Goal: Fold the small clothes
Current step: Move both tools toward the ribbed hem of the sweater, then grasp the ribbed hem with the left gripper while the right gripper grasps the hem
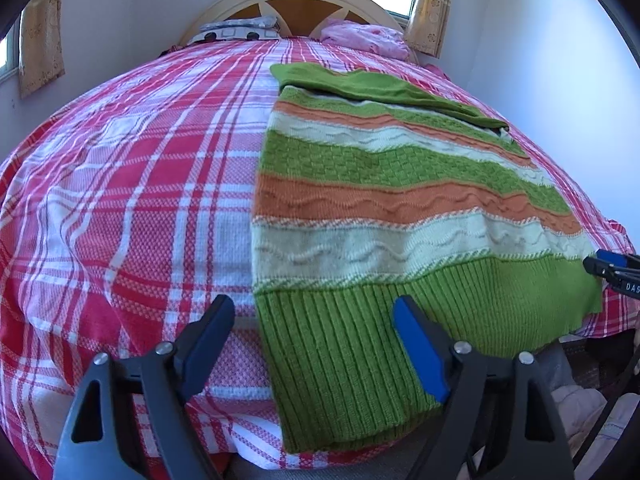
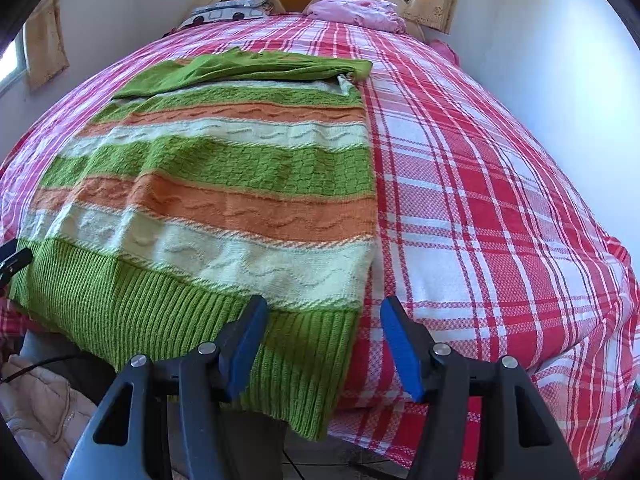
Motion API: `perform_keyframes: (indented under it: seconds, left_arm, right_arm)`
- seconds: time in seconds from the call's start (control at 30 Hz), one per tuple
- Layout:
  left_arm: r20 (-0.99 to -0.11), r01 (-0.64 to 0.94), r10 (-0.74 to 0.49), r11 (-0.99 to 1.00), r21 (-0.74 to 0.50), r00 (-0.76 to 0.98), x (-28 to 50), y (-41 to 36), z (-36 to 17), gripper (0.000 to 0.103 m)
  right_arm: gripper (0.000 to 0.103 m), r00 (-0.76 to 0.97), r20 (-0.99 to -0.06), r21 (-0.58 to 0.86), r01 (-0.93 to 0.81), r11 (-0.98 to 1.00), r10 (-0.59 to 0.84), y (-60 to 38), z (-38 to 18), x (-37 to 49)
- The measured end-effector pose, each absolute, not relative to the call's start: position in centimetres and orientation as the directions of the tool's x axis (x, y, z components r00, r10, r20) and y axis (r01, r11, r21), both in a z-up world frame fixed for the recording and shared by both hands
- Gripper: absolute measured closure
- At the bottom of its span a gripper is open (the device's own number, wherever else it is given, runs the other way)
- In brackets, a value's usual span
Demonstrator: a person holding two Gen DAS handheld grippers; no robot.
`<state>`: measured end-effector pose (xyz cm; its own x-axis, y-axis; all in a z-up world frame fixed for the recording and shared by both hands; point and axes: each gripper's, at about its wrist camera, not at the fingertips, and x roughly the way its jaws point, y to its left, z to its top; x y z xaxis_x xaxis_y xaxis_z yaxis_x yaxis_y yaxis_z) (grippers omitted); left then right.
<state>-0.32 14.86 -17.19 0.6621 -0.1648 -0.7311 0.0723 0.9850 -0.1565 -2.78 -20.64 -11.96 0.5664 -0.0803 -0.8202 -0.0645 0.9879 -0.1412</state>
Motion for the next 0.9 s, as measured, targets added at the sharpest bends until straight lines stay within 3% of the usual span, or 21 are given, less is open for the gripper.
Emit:
perform_keyframes:
  seconds: [0.07,0.23,0.4,0.63,0.73,0.9]
  left_arm:
    - [-0.733,0.075,-0.166,0.985,-0.155,0.660,-0.4,14.7,-17.4,0.024]
    - [-0.728,0.116,-0.181,0.984,-0.138,0.662,-0.6,13.9,-17.3,0.045]
    - [-0.719,0.160,-0.235,0.972,-0.173,0.654,-0.8,13.5,-17.1,0.080]
    - [-0.712,0.177,-0.236,0.971,-0.158,0.662,-1.0,13.0,-16.8,0.091]
    - [-0.699,0.180,-0.240,0.971,-0.159,0.674,-1.1,13.0,-16.1,0.092]
    - [-0.675,0.182,-0.271,0.963,-0.201,0.686,-0.8,13.3,-14.6,0.092]
  right_arm:
    - [0.043,0.561,-0.825,-0.136,-0.071,0.988,-0.074,-20.4,-12.0,-2.9]
    - [0.043,0.559,-0.828,-0.118,-0.096,0.988,-0.045,-20.2,-12.2,-3.2]
    - [0.060,0.554,-0.832,-0.113,-0.138,0.984,-0.018,-19.5,-12.1,-3.4]
    - [0.076,0.559,-0.829,-0.124,-0.158,0.980,-0.015,-19.1,-12.1,-3.5]
    - [0.092,0.561,-0.827,-0.120,-0.149,0.982,-0.017,-19.5,-11.7,-3.3]
    - [0.093,0.552,-0.833,-0.030,-0.126,0.992,0.045,-20.7,-11.2,-3.1]
